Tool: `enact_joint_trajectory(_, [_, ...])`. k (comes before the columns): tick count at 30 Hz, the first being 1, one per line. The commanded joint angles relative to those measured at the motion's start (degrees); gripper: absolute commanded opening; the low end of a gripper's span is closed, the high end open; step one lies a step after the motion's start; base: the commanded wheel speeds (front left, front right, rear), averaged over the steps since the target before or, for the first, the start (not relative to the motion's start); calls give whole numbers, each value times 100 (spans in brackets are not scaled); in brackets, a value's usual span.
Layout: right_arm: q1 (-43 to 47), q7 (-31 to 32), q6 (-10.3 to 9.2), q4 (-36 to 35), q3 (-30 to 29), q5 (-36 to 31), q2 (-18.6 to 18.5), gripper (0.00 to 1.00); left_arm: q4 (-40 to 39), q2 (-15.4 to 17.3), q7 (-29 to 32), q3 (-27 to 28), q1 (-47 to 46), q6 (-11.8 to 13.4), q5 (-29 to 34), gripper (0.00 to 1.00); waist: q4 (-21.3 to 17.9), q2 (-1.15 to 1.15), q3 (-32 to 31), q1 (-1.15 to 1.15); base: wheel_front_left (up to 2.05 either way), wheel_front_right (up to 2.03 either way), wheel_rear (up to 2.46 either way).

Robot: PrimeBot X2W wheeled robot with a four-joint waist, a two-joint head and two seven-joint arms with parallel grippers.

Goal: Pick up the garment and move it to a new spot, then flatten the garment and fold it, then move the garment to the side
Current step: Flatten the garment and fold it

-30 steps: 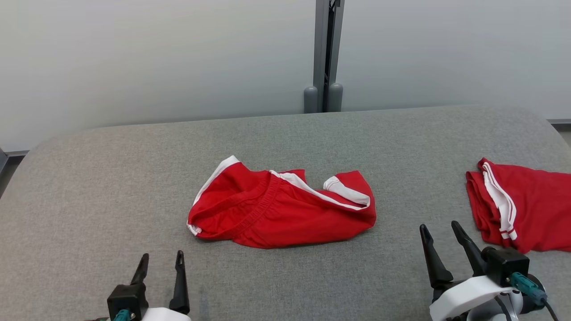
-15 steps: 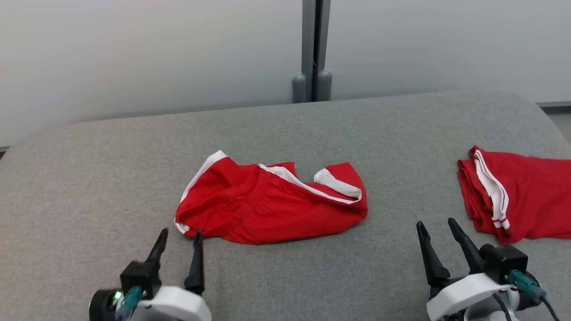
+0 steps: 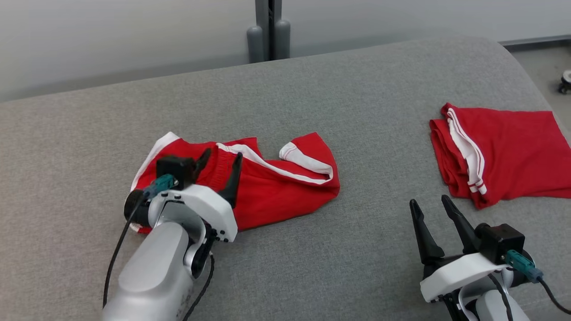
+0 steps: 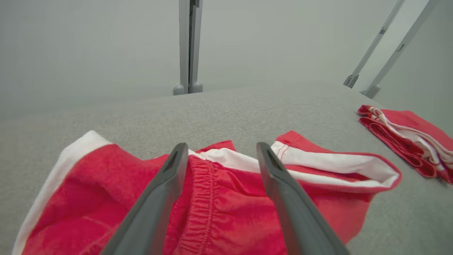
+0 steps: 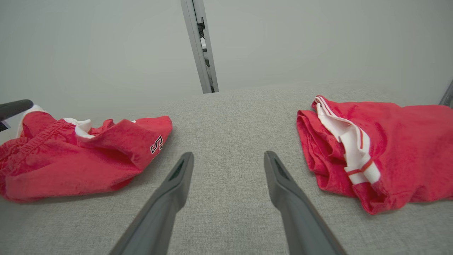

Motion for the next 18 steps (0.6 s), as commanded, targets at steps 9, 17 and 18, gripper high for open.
enact_joint_trajectory(9, [-211, 0, -2, -39, 67, 105, -27, 100, 1221, 32, 662, -468, -1222, 224, -619, 100, -390, 0, 374, 0, 0, 0, 0])
enact_joint_trajectory(17, [-171, 0, -2, -18, 34, 160, -27, 100, 1750, 27, 866, -654, -1428, 357, -977, 100, -330, 0, 372, 0, 0, 0, 0])
enact_joint_trajectory(18, [-171, 0, -2, -18, 34, 160, -27, 100, 1750, 27, 866, -654, -1428, 357, -977, 100, -330, 0, 372, 0, 0, 0, 0])
